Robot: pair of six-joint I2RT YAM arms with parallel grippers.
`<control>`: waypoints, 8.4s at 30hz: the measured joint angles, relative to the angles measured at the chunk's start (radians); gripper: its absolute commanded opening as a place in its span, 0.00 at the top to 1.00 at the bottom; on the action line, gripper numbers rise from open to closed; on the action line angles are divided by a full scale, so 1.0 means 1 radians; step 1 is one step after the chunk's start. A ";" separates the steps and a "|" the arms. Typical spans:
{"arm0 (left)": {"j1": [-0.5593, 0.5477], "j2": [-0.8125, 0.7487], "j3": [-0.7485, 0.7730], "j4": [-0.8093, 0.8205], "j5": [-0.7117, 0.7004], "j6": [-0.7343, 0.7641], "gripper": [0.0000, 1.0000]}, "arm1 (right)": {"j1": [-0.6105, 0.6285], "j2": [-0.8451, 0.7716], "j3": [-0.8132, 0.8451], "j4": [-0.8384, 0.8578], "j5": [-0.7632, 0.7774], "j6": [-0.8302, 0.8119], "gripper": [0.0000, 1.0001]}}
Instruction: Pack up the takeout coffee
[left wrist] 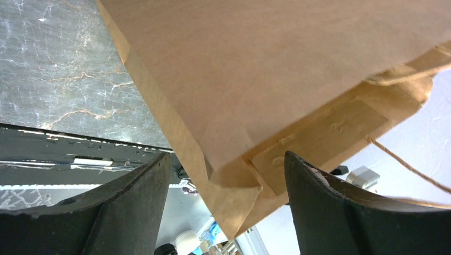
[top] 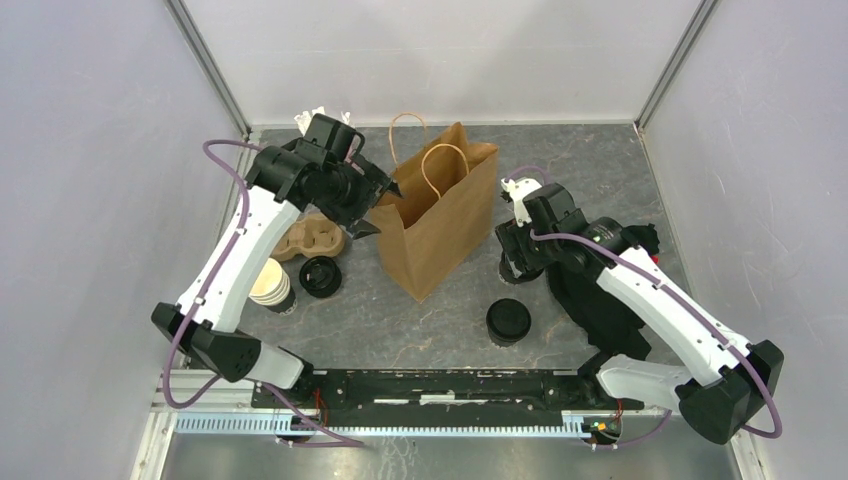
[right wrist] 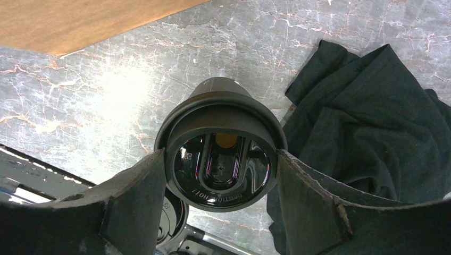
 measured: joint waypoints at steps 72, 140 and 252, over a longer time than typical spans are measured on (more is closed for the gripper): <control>-0.018 -0.187 -0.315 0.546 0.043 0.809 0.49 | 0.000 -0.449 0.101 0.085 0.000 -0.227 0.79; -0.195 0.317 0.377 -0.176 -0.661 0.231 0.36 | 0.000 -0.505 0.118 0.062 -0.101 -0.325 0.81; -0.159 -0.391 -0.815 1.124 -0.258 0.932 0.98 | 0.387 0.060 0.466 -0.050 -0.003 -0.589 0.92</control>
